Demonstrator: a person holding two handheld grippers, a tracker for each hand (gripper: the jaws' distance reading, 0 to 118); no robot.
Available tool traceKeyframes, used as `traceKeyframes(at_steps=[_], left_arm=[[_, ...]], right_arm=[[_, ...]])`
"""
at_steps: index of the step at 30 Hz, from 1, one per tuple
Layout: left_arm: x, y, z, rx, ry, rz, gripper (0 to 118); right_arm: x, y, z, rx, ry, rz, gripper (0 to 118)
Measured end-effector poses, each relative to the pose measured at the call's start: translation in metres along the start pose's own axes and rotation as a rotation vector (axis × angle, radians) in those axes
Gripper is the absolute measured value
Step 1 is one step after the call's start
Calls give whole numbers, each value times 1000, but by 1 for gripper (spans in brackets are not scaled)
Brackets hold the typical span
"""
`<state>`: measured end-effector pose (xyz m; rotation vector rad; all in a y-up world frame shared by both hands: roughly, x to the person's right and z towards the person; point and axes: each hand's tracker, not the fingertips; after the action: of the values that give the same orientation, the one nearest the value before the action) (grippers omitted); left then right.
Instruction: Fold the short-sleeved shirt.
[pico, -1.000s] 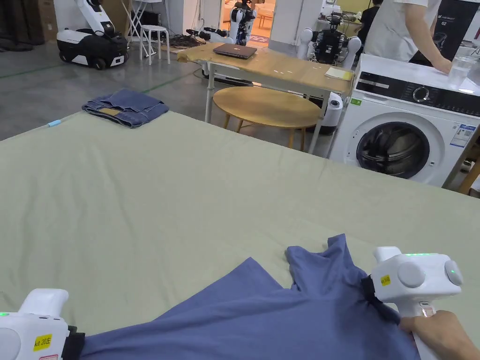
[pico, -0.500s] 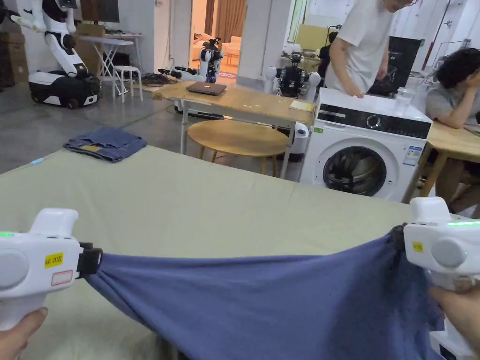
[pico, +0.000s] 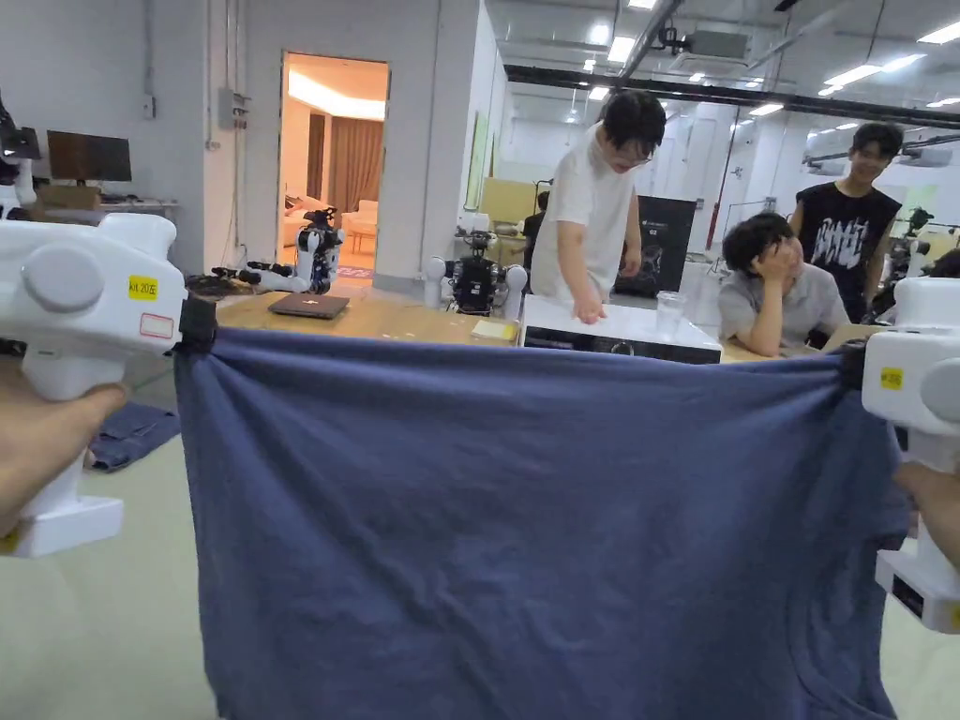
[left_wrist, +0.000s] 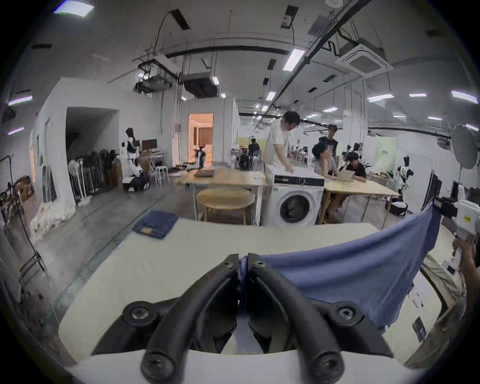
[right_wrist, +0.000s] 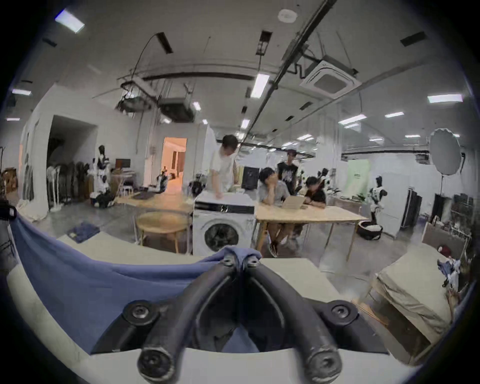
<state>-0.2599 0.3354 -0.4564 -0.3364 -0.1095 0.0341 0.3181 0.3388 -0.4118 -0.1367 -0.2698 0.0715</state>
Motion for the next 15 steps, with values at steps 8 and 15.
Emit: traceKeyframes(at_steps=[8,15], left_arm=[[12,89,-42,56,19,-16,0],[9,147,-73,102,35,10,0]], right_arm=[[1,72,-32,82,-56,-8,1],[-10,114,-72,145,-88,13,1]])
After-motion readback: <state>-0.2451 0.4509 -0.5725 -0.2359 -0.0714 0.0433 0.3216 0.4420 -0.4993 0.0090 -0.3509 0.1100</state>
